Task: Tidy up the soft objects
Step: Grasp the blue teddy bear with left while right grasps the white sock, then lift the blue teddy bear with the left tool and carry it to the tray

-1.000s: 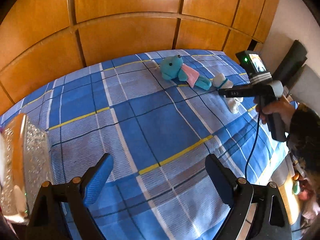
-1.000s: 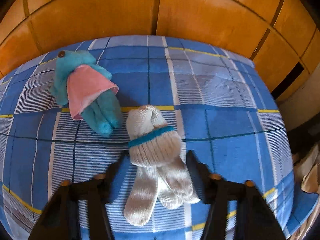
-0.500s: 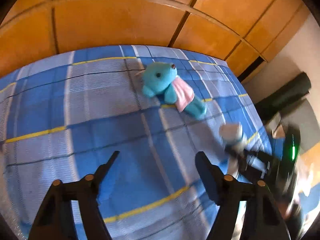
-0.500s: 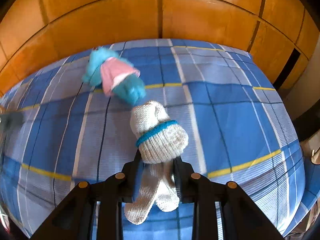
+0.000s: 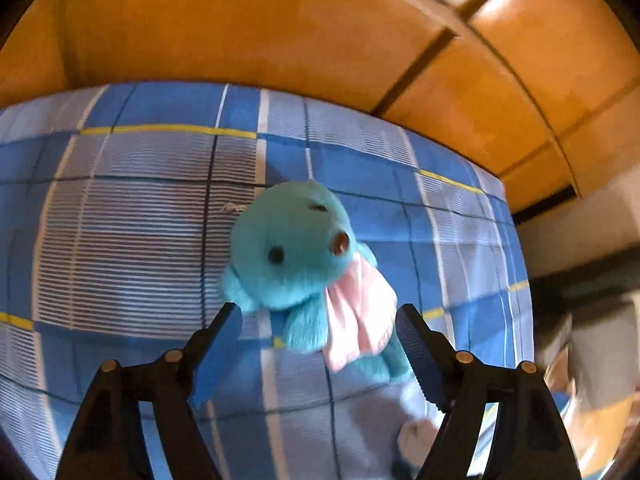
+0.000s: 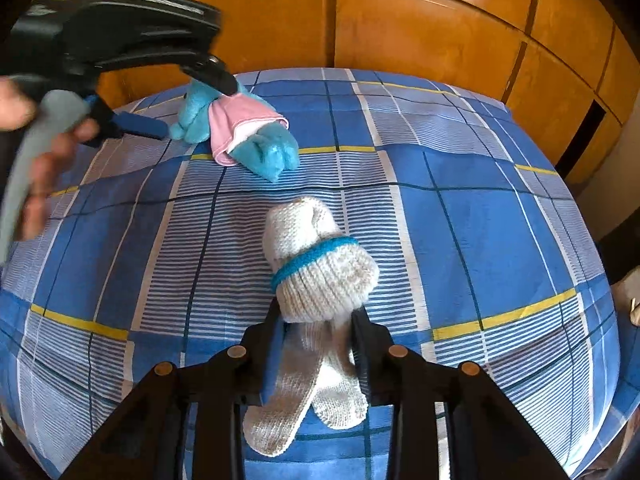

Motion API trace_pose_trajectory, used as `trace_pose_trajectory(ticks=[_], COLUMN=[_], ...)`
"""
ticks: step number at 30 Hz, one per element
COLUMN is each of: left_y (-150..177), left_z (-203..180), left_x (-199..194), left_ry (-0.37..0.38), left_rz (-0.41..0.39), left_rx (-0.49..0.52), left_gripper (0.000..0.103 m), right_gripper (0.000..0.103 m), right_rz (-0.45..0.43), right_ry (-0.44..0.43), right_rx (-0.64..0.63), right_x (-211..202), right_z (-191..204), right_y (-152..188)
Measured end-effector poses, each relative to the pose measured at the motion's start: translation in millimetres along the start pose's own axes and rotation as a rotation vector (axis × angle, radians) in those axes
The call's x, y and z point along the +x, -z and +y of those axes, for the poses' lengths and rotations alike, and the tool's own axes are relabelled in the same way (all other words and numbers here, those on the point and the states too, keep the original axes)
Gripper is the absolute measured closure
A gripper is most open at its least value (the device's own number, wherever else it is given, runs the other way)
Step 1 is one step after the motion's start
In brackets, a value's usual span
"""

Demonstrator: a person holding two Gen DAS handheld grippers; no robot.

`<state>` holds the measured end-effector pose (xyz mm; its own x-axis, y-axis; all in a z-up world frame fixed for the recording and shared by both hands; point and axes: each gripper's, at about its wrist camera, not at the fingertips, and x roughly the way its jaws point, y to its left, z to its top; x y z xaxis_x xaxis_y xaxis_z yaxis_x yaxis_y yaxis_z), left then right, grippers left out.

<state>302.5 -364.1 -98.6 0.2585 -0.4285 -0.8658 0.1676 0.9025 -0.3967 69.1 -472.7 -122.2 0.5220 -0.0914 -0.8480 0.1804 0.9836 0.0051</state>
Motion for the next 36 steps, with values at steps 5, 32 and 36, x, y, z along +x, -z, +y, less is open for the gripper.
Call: trace_pose_trajectory(ticks=[5, 32, 36], left_y=[-10, 83, 95], left_z=[-4, 106, 120], left_x=[18, -71, -83], left_ry=[-0.043, -0.135, -0.16], left_rz=[-0.007, -0.043, -0.08], left_rx=[-0.059, 0.262, 0.283], left_gripper=[0.02, 0.06, 0.06], right_gripper=[0.07, 0.072, 0.073], right_rz=[-0.02, 0.033, 0.034], right_ry=[-0.027, 0.018, -0.05], right_rx=[0.047, 0.059, 0.064], right_x=[0, 0, -14], right_z=[-5, 3, 25], right_y=[1, -8, -3])
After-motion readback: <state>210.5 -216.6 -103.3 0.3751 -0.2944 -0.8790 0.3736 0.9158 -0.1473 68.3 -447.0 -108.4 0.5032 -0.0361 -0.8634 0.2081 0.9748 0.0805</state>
